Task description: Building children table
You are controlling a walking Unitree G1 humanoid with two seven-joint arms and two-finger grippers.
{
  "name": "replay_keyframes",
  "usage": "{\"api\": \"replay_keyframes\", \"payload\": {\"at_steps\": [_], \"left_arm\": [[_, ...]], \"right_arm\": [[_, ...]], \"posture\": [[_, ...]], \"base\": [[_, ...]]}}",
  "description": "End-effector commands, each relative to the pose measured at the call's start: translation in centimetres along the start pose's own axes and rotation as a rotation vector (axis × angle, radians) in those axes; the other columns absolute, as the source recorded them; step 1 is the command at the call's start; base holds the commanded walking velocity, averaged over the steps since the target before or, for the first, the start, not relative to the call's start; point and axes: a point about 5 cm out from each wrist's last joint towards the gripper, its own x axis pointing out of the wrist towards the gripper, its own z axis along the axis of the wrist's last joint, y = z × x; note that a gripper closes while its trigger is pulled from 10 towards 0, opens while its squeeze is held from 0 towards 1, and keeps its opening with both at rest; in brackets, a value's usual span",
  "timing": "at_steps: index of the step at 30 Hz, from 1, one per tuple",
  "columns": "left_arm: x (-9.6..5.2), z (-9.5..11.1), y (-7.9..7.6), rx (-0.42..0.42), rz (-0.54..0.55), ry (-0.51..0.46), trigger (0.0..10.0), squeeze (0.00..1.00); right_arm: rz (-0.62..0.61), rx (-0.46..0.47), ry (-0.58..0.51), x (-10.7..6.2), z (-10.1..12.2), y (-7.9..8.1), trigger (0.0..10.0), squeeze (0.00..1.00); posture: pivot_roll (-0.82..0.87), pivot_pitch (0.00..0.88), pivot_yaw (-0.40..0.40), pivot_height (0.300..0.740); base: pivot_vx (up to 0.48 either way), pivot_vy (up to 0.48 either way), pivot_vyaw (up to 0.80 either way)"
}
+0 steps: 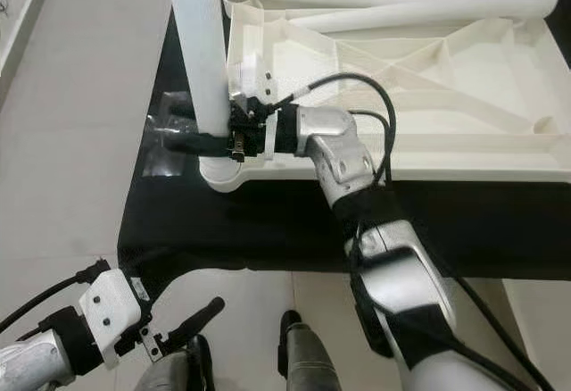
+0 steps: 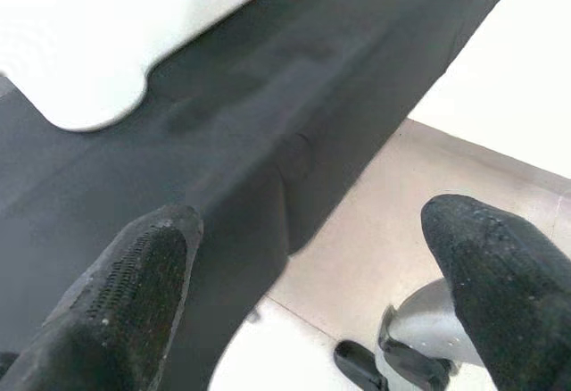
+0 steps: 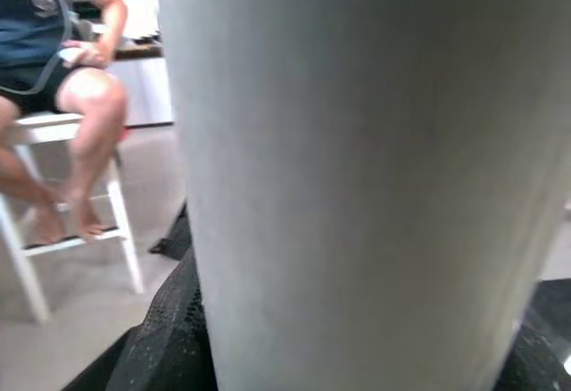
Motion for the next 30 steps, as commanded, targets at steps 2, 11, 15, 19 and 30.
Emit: {"api": "replay_keyframes", "payload": {"at_steps": [2, 11, 15, 19, 30], "left_arm": [[-0.4, -0.2, -0.4, -0.017, -0.017, 0.026, 10.0, 0.0], [-0.2, -0.3, -0.3, -0.015, -0.014, 0.029, 10.0, 0.0], [-0.1, -0.6, 0.0, -0.008, -0.008, 0.033, 10.0, 0.0], [0.4, -1.2, 0.8, 0.011, 0.006, 0.04, 10.0, 0.0], [0.9, -1.8, 2.3, 0.003, 0.088, 0.038, 10.0, 0.0]], "right_arm": [[-0.091, 0.168, 0.254, -1.7, -6.3, 2.2, 10.0, 0.0], [-0.424, 0.198, 0.458, -0.6, -7.5, 5.6, 10.0, 0.0], [-0.64, 0.281, 0.447, 0.8, -6.8, 7.5, 10.0, 0.0], [-0.816, 0.307, 0.407, 1.3, -7.0, 6.0, 10.0, 0.0], [-0.875, 0.286, 0.411, 1.1, -7.7, 5.9, 10.0, 0.0]], "posture": [[0.03, 0.496, 0.001, 0.74], [0.01, 0.478, -0.019, 0.74], [0.01, 0.469, -0.021, 0.74], [0.01, 0.42, -0.022, 0.74], [0.01, 0.372, -0.018, 0.74]], "base": [[0.0, 0.0, 0.0], [0.0, 0.0, 0.0], [0.0, 0.0, 0.0], [0.0, 0.0, 0.0], [0.0, 0.0, 0.0]]}}
